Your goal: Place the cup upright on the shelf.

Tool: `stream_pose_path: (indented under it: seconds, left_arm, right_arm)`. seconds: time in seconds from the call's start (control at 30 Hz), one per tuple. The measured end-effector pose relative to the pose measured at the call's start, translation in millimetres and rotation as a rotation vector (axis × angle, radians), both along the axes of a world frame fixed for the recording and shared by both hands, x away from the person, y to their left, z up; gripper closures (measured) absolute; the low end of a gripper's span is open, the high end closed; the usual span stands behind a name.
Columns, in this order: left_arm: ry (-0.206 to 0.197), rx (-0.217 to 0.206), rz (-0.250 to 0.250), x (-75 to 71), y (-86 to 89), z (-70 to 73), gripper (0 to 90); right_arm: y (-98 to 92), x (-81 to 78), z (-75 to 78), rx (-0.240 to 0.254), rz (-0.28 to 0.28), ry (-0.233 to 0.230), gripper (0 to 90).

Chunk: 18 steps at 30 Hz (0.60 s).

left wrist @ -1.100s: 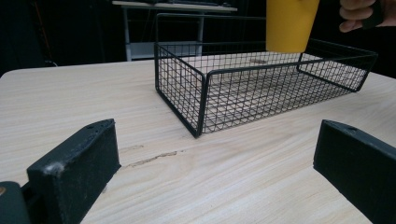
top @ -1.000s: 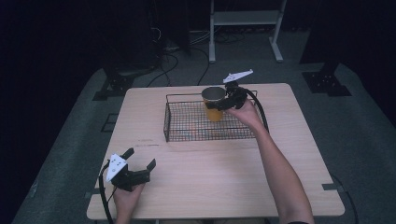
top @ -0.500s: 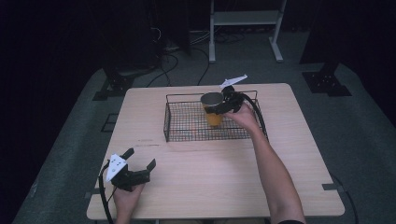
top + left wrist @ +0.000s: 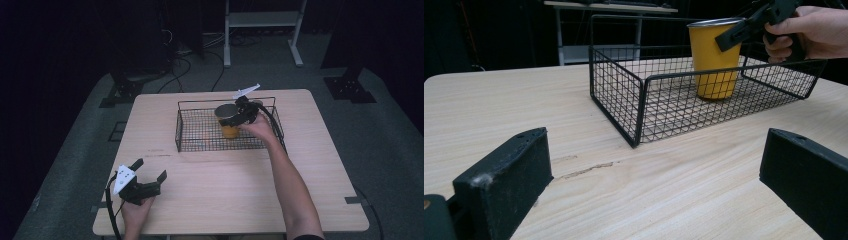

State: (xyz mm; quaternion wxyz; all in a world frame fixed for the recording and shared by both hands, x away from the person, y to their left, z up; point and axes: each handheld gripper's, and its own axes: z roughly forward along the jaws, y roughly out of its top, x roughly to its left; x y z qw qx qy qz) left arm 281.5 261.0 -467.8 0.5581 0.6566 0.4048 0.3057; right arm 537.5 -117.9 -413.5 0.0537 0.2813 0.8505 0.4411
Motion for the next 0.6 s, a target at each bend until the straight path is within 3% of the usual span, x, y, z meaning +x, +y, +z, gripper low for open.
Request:
stream_pose_path:
  seconds: [0.4, 0.6]
  left_arm:
    - [-0.001, 0.002, 0.001, 0.0, 0.0, 0.0, 0.0]
    - [-0.002, 0.003, 0.0, -0.1, -0.2, 0.1, 0.0]
  right_arm:
    - [-3.0, -0.8, 2.2, -0.016, 0.018, -0.021, 9.7]
    - [-5.3, -1.0, 2.4, -0.02, 0.022, -0.008, 7.6]
